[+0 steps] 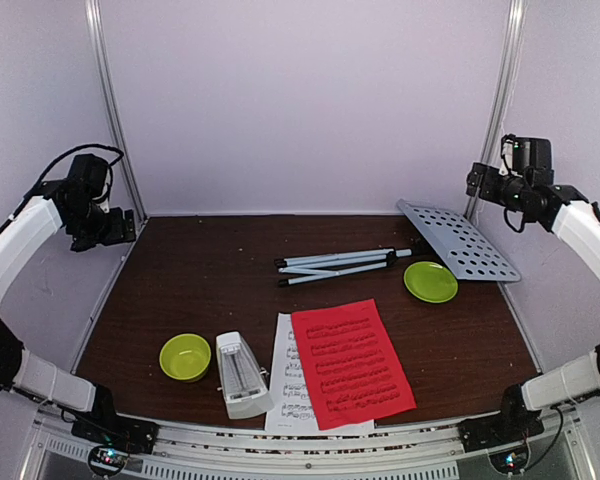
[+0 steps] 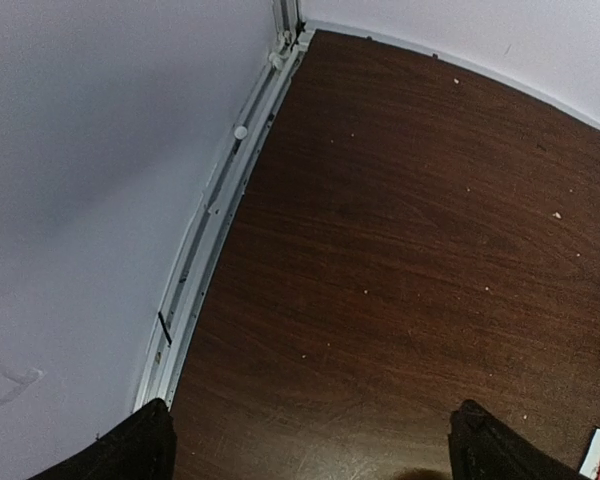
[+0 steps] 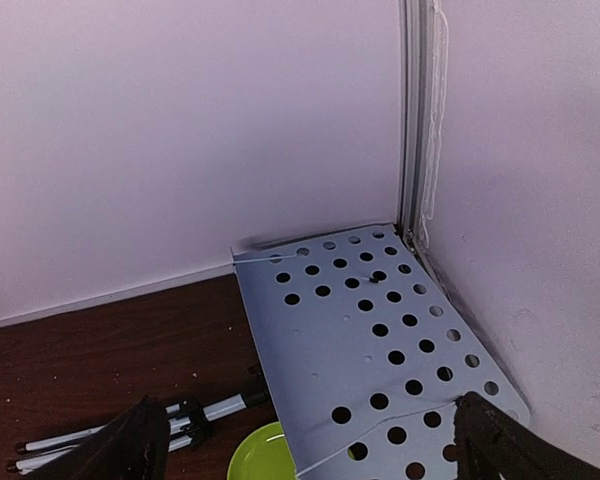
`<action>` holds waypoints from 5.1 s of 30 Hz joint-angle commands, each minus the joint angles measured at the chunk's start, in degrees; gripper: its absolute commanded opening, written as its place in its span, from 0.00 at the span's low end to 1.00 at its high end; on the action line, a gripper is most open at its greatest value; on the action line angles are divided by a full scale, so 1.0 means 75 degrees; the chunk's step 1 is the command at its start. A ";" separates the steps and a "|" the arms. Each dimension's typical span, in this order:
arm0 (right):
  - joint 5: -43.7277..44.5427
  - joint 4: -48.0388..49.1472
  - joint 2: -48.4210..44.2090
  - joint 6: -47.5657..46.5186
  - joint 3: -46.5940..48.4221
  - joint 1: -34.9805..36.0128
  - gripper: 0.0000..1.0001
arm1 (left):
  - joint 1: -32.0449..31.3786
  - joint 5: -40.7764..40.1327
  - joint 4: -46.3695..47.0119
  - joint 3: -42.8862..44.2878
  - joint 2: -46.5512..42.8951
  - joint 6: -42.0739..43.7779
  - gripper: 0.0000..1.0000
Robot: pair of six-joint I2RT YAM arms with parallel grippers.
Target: Set up the instrument practice props
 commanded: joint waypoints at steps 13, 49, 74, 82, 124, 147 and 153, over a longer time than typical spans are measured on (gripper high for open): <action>-0.1620 -0.1983 0.3536 -0.0472 0.3075 -0.0392 1.00 | 0.0206 0.2410 0.1092 0.0125 0.1077 0.0347 0.98; -0.1124 -0.5310 0.7714 -0.1228 0.6685 0.0389 0.93 | 0.0221 0.2899 0.1261 0.0095 0.1534 0.0739 0.98; -0.0853 -0.5468 0.8569 -0.1400 0.7571 0.0377 0.33 | 0.0129 0.2960 0.1297 0.0003 0.1776 0.0898 0.98; -0.0572 -0.5264 0.8338 -0.1568 0.7552 0.0436 0.00 | 0.0102 0.2858 0.1358 0.0084 0.1908 0.0783 0.98; 0.1312 0.0420 0.4105 -0.5469 0.6926 0.2961 0.00 | -0.1129 0.2336 0.2300 0.0784 0.1771 0.0845 0.98; 0.0610 0.2963 0.4003 -0.7554 0.7858 0.4351 0.00 | -0.3060 0.1840 0.5813 -0.0098 0.1273 0.1938 0.93; 0.0211 0.3064 0.3851 -0.8489 0.7643 0.4841 0.00 | -0.3676 0.1223 0.5868 0.0459 0.1813 0.2255 0.92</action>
